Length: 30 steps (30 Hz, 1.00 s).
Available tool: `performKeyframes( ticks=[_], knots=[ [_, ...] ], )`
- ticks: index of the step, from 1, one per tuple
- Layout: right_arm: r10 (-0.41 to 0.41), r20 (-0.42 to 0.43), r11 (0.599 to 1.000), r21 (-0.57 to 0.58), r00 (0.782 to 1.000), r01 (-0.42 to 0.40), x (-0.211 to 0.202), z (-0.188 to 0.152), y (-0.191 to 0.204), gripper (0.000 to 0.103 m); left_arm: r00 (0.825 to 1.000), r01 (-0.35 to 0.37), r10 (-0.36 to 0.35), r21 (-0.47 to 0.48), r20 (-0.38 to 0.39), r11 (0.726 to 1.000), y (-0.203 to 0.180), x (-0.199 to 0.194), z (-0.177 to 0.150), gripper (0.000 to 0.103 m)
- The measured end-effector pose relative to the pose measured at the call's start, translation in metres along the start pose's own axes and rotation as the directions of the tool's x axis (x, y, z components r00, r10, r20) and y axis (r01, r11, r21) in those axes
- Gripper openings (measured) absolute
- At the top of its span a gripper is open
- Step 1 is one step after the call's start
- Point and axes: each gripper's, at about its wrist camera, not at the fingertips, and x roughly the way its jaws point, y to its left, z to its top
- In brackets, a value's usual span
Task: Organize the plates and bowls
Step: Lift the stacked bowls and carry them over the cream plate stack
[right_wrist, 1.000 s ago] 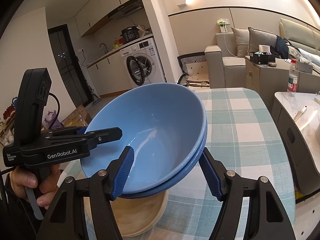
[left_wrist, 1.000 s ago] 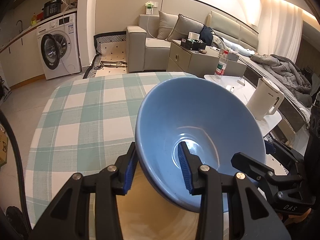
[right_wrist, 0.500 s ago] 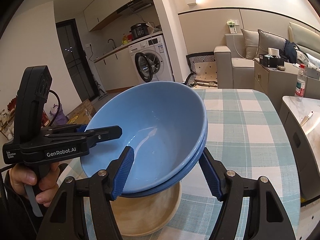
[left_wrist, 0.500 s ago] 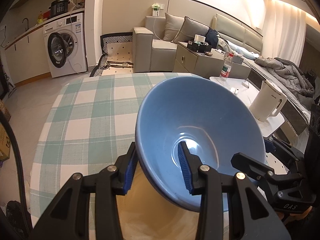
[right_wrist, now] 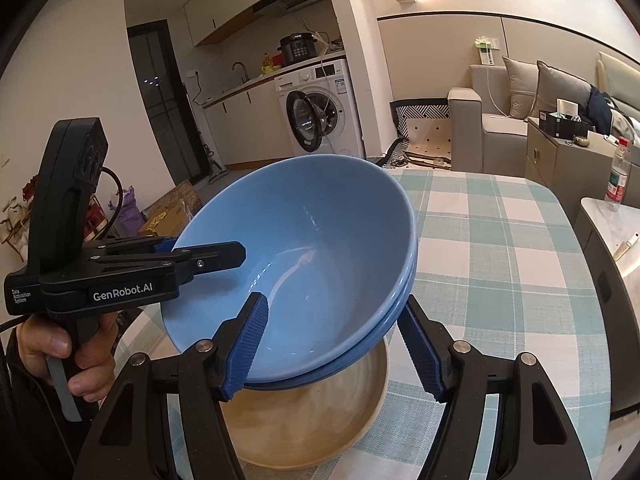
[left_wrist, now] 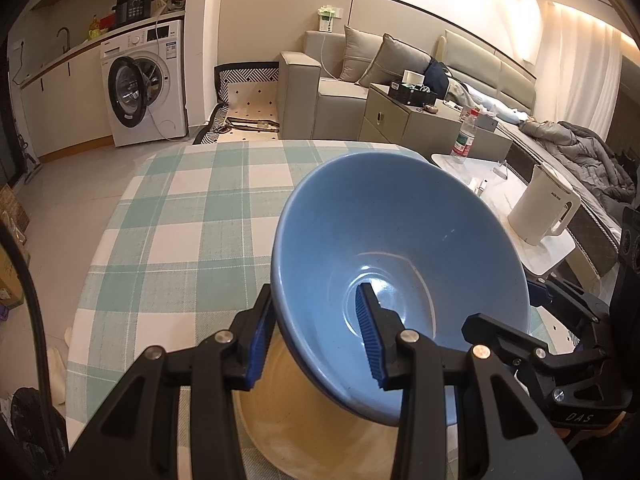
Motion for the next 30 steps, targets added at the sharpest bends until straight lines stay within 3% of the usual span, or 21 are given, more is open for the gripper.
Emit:
performKeyframes(
  ticks=[30],
  knots=[
    [0.026,-0.099,0.998,-0.059,0.995,-0.032,0.023,-0.011,0.017,0.069,0.996,-0.049,0.047,-0.021,-0.075,0.999,0.019,0.006,-0.028,0.039]
  ],
)
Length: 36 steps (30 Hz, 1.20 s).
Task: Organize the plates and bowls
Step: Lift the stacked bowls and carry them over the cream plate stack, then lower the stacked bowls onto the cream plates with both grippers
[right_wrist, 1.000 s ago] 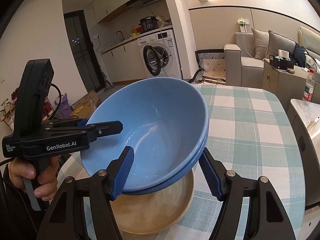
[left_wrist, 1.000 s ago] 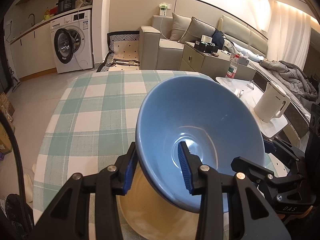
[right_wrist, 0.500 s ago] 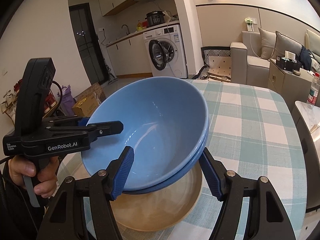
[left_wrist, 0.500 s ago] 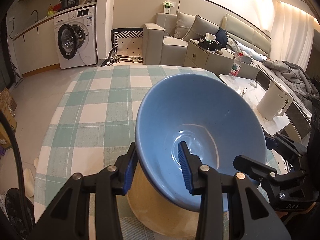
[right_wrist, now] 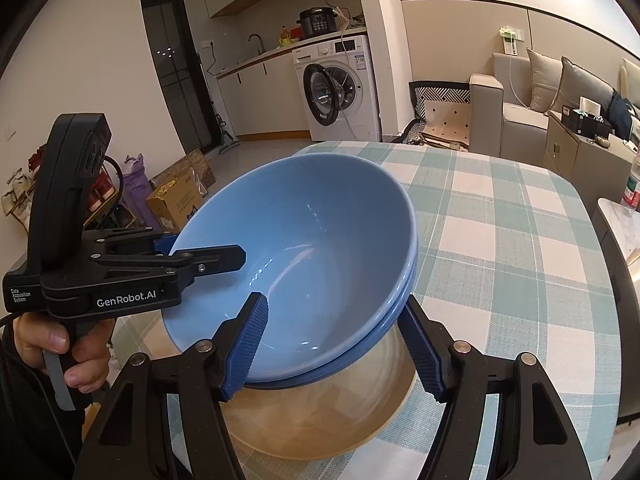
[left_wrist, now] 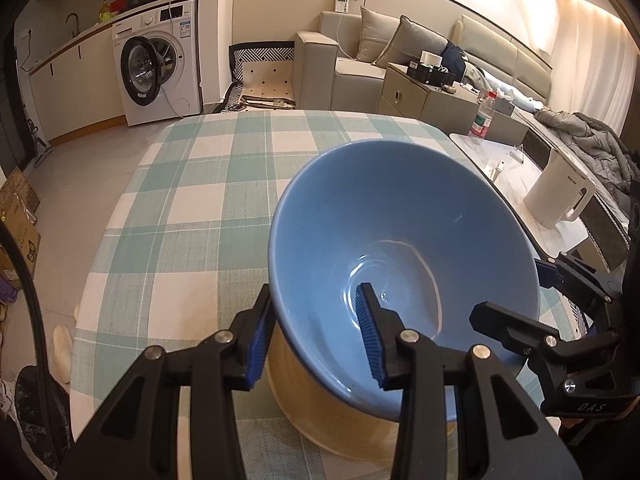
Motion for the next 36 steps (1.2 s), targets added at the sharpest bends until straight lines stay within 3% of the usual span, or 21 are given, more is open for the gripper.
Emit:
performKeyframes(
  ticks=[8,31,36],
  knots=[
    [-0.007,-0.033,1.000,0.017,0.999,0.008,0.0043,-0.0030,-0.0017,0.070,1.000,0.003,-0.003,0.006,-0.023,1.000,-0.0027,0.0067,-0.0040,0.039],
    [-0.017,-0.021,0.998,0.057,1.000,0.018,0.0049,-0.0016,-0.0091,0.071,1.000,0.006,-0.006,0.014,-0.018,1.000,-0.0073,0.0107,0.0002,0.039],
    [-0.015,-0.015,0.999,0.047,1.000,0.016,0.0035,-0.0016,-0.0067,0.078,1.000,0.012,-0.012,0.019,-0.011,1.000,-0.0070,0.0088,-0.0001,0.043]
  ],
)
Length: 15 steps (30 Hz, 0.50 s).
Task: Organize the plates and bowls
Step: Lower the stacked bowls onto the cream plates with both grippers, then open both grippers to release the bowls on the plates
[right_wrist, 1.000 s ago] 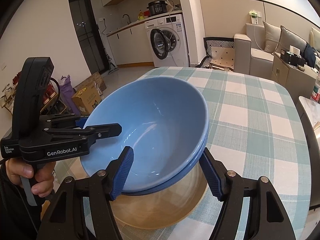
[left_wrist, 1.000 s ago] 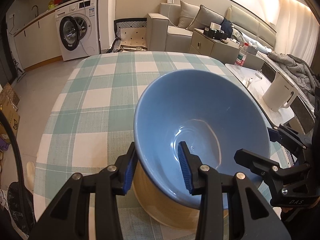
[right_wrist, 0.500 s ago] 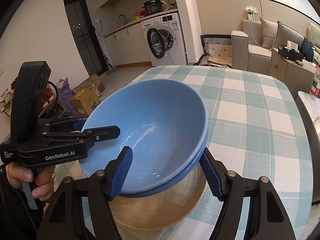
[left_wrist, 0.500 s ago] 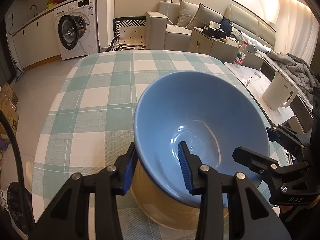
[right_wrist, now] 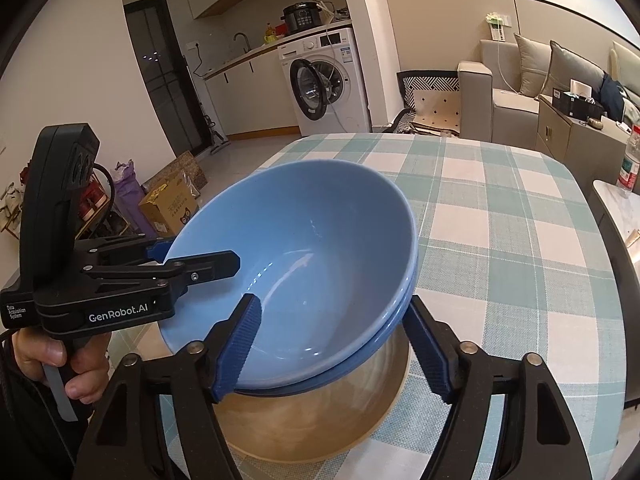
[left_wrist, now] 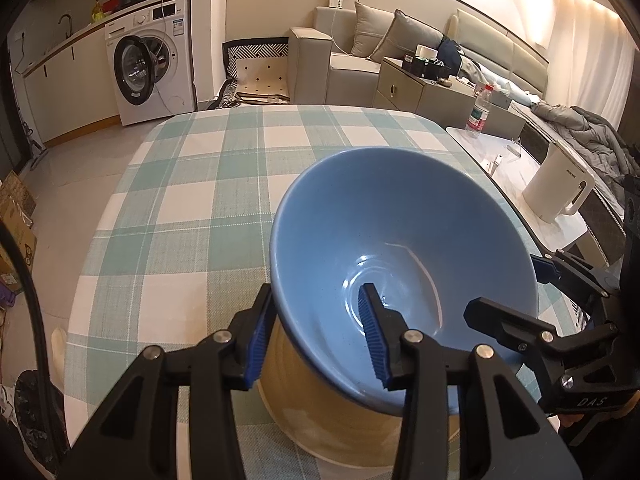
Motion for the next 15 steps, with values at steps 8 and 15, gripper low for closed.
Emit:
performKeyframes(
  ticks=[8,15],
  knots=[
    [-0.022,0.024,1.000,-0.007,0.999,0.022,-0.004,0.002,-0.001,0.093,1.000,-0.018,0.017,0.015,0.016,1.000,0.000,-0.004,0.000,0.062],
    [-0.036,0.062,0.999,-0.020,0.997,0.037,-0.011,0.003,-0.004,0.102,0.998,-0.001,0.002,-0.016,0.060,1.000,0.014,-0.010,-0.004,0.080]
  ],
)
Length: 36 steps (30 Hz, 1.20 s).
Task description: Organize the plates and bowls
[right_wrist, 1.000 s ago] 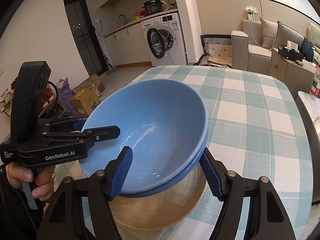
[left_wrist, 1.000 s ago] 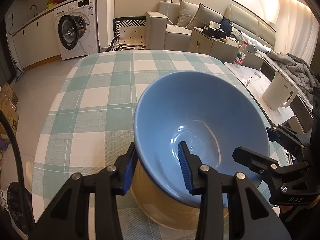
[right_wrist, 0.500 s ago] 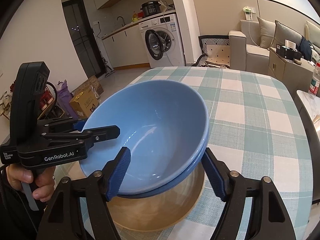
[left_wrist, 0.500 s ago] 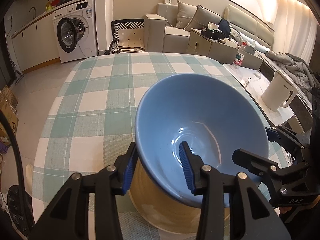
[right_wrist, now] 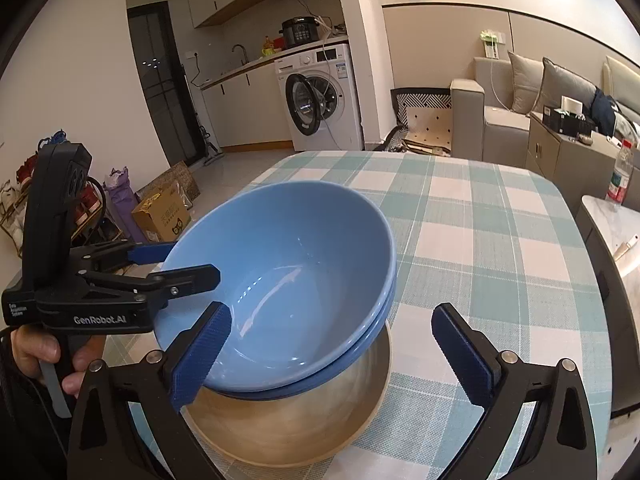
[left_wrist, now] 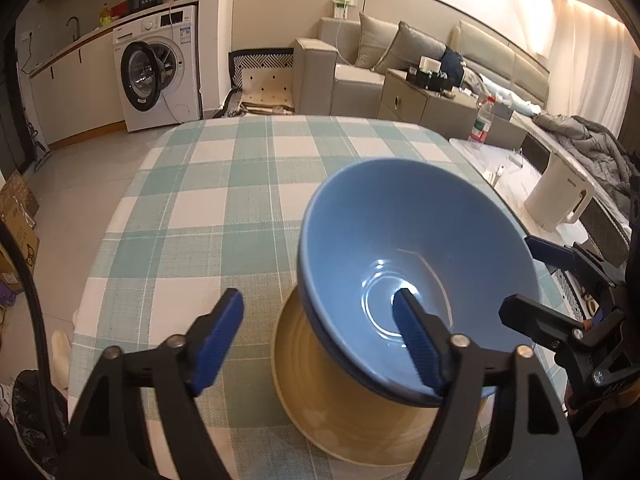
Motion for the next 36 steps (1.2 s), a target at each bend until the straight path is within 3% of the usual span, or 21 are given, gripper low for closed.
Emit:
performKeyframes(
  ticks=[7,20,36],
  knots=[
    [-0.003,0.057,1.000,-0.021,0.998,0.005,-0.011,-0.001,0.000,0.102,0.996,0.010,-0.010,0.001,0.087,1.000,0.011,-0.016,-0.002,0.098],
    [-0.017,0.173,0.996,-0.078,0.985,0.031,-0.033,-0.012,0.000,0.102,0.967,-0.022,0.011,0.044,0.253,0.999,0.027,-0.037,-0.012,0.100],
    [0.022,0.260,0.996,-0.091,0.965,0.001,-0.054,-0.037,-0.014,0.102,0.945,-0.013,0.000,0.039,0.327,0.999,0.044,-0.037,-0.030,0.101]
  ],
)
